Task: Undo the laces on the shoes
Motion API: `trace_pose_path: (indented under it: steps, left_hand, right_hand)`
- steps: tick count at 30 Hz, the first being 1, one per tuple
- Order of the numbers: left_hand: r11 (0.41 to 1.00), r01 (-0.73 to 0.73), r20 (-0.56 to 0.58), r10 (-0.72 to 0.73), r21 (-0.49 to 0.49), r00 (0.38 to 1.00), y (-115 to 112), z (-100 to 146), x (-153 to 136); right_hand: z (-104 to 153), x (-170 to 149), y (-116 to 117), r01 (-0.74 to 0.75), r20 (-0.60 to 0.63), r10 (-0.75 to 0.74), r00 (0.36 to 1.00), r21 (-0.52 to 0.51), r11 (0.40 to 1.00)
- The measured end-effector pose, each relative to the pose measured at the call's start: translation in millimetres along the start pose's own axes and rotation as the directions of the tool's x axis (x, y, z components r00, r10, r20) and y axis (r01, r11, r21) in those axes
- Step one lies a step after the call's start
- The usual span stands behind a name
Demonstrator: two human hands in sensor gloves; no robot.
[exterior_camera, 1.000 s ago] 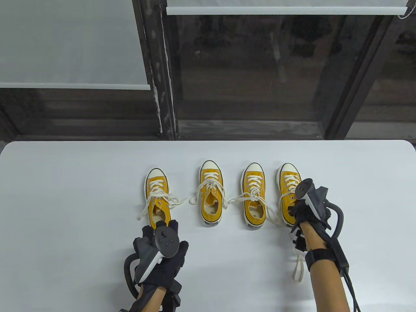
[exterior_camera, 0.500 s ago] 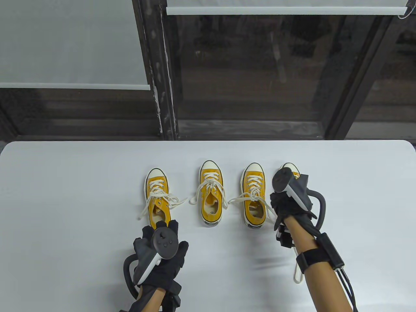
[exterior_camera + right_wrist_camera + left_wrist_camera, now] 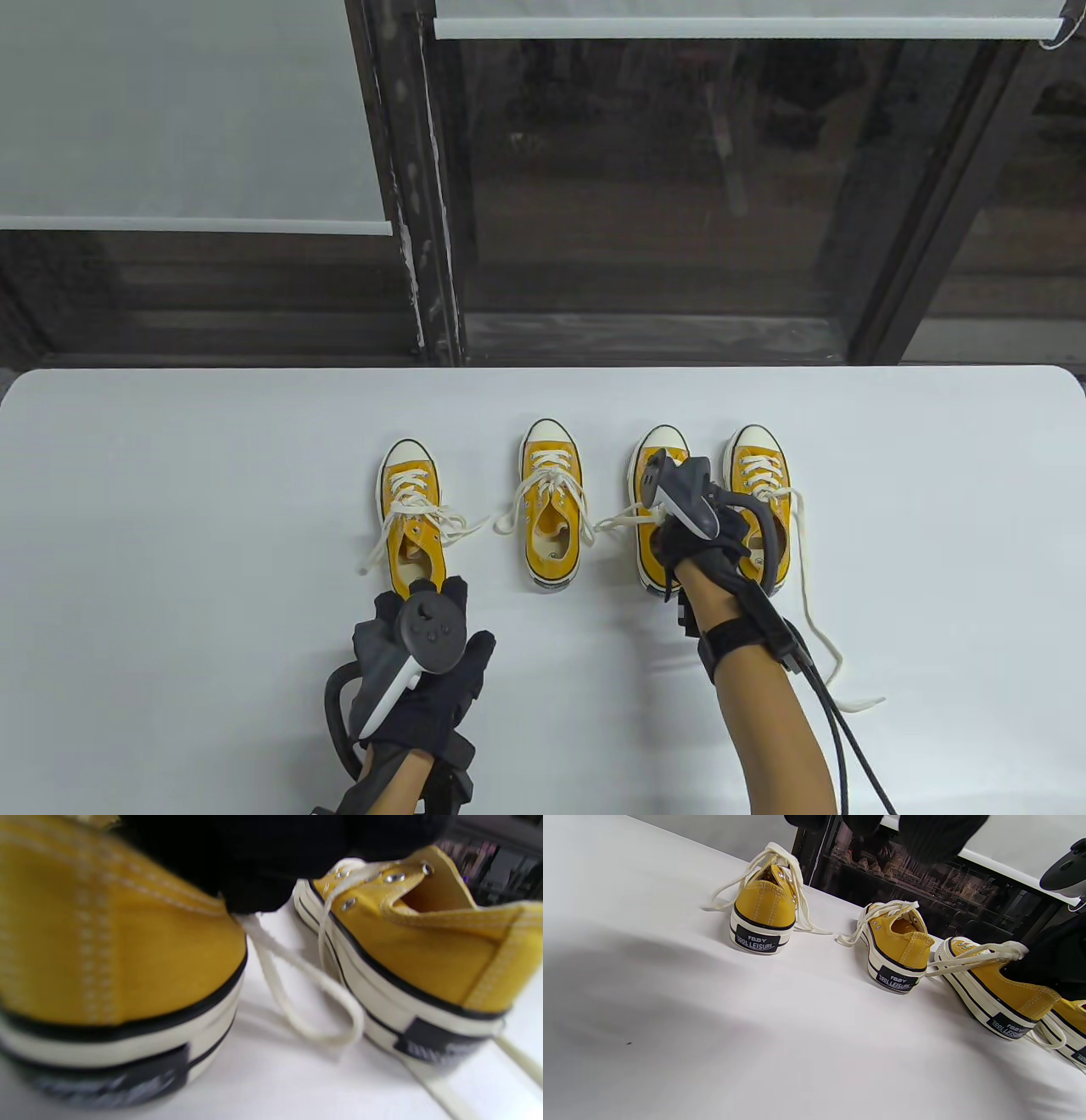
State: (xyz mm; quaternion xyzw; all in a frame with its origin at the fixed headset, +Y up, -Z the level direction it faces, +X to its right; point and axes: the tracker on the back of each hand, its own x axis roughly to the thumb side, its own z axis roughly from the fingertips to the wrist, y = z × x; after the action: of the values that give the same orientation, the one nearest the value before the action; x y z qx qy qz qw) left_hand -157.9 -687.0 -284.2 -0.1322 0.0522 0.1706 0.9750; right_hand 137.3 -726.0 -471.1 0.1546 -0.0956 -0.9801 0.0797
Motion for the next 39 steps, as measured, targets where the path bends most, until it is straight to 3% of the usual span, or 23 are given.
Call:
trace_pose_path:
  steps: [6,20,31,39]
  left_hand:
    - [1.0,0.013,-0.015,-0.013,0.008,1.0,1.7,0.8,-0.5]
    - [1.0,0.001,0.016,-0.002,0.009,1.0,5.6,4.1,-3.5]
    - [1.0,-0.027,0.025,0.027,-0.012,0.999,4.9,3.6,-5.3]
    - [0.999,-0.033,0.023,0.033,-0.032,0.999,4.4,3.8,-4.9]
  right_hand:
    - [16.5,-19.5,-14.6,0.252,0.006,-0.252,0.968,-0.009,0.968]
    - [104.9,-32.2,-37.5,0.309,0.187,-0.3,0.936,-0.024,0.951]
    - [161.8,-16.8,5.8,0.233,0.223,-0.237,0.946,0.046,0.971]
    - [159.8,-28.3,25.3,0.236,0.192,-0.286,0.939,0.246,0.94]
